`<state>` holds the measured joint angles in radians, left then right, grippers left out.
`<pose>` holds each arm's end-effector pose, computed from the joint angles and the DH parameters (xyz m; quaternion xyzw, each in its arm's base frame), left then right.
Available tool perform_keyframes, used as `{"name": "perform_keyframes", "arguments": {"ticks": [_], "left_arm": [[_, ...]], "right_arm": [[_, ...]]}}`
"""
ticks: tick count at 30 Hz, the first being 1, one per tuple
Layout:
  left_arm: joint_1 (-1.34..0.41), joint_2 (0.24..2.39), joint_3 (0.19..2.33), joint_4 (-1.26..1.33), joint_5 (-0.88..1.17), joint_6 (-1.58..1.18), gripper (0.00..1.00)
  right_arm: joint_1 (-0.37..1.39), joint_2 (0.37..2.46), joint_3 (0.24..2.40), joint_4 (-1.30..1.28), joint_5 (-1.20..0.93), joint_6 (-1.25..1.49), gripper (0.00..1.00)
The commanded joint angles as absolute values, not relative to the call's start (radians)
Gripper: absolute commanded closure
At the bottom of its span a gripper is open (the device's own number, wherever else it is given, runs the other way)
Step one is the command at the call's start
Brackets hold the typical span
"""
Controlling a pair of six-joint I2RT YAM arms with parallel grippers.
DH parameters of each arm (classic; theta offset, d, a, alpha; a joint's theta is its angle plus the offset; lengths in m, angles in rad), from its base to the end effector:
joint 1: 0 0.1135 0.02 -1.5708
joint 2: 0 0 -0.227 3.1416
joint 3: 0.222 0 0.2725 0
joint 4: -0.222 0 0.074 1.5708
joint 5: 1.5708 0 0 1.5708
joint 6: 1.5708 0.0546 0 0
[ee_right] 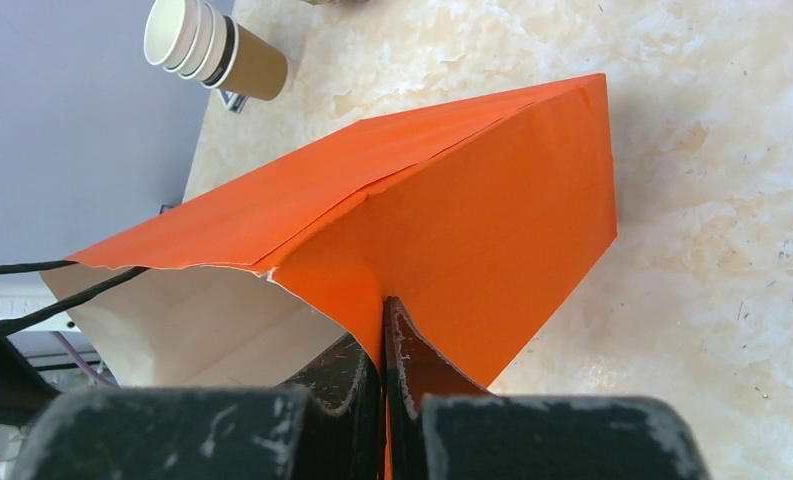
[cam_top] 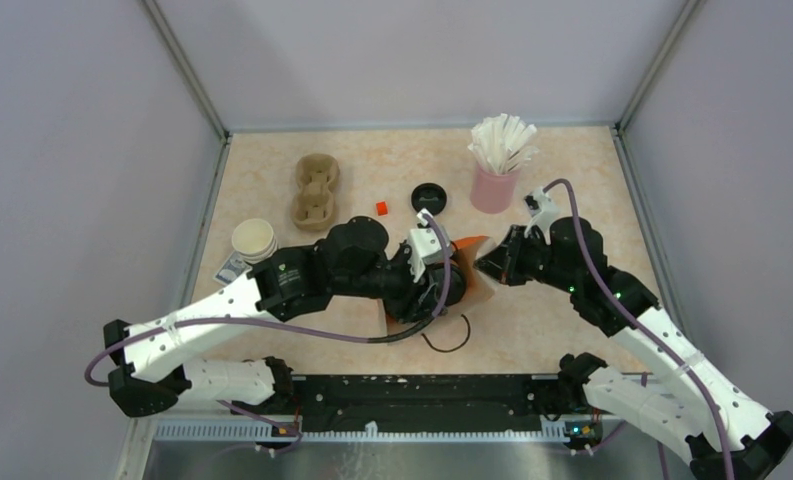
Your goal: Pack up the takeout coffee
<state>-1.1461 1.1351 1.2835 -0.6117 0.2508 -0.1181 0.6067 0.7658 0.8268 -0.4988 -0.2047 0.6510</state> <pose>0.1079 -0.2714 0.3612 0.4722 0.7025 -0.3941 0.3581 0.1855 0.1422 0.2929 -0.0362 0.8404 0.3838 0.3810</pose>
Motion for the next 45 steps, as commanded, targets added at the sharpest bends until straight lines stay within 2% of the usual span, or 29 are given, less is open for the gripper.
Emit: {"name": "perform_keyframes", "arguments": {"ticks": [1, 4, 7, 8, 11, 17, 21, 24, 27, 34, 40, 45], "left_arm": [[-1.142, 1.152, 1.36, -0.621, 0.357, -0.148, 0.49], [-1.141, 1.15, 1.389, -0.649, 0.355, -0.162, 0.25], [-1.141, 1.117, 1.394, -0.657, 0.268, -0.179, 0.05], [-1.141, 1.102, 1.389, -0.647, 0.237, -0.184, 0.02], [-1.141, 1.054, 1.358, -0.608, 0.175, -0.209, 0.01], [-1.141, 1.029, 1.333, -0.615, 0.178, -0.257, 0.01], [-1.141, 1.002, 1.367, -0.646, 0.023, -0.287, 0.01], [-1.141, 0.989, 1.397, -0.685, -0.168, -0.326, 0.01], [-1.141, 1.016, 1.457, -0.792, -0.225, -0.342, 0.01], [-1.141, 1.108, 1.554, -0.993, -0.211, -0.386, 0.17], [-1.141, 1.1, 1.443, -0.967, -0.155, -0.464, 0.17], [-1.141, 1.082, 1.369, -0.924, -0.158, -0.482, 0.27]], "right_arm": [[0.614, 0.738, 0.858, -0.466, -0.214, 0.675, 1.0], [0.614, 0.738, 0.866, -0.474, -0.206, 0.674, 1.0], [0.614, 0.732, 0.864, -0.479, -0.204, 0.674, 1.0], [0.614, 0.73, 0.861, -0.481, -0.204, 0.674, 1.0], [0.614, 0.726, 0.858, -0.489, -0.2, 0.677, 1.0], [0.614, 0.74, 0.87, -0.496, -0.192, 0.677, 1.0], [0.614, 0.722, 0.878, -0.541, -0.139, 0.681, 1.0], [0.614, 0.714, 0.886, -0.568, -0.112, 0.686, 1.0], [0.614, 0.718, 0.903, -0.595, -0.099, 0.693, 1.0], [0.614, 0.721, 0.927, -0.643, -0.041, 0.722, 1.0], [0.614, 0.72, 0.918, -0.648, -0.013, 0.752, 1.0], [0.614, 0.716, 0.916, -0.65, -0.003, 0.77, 1.0]]}}
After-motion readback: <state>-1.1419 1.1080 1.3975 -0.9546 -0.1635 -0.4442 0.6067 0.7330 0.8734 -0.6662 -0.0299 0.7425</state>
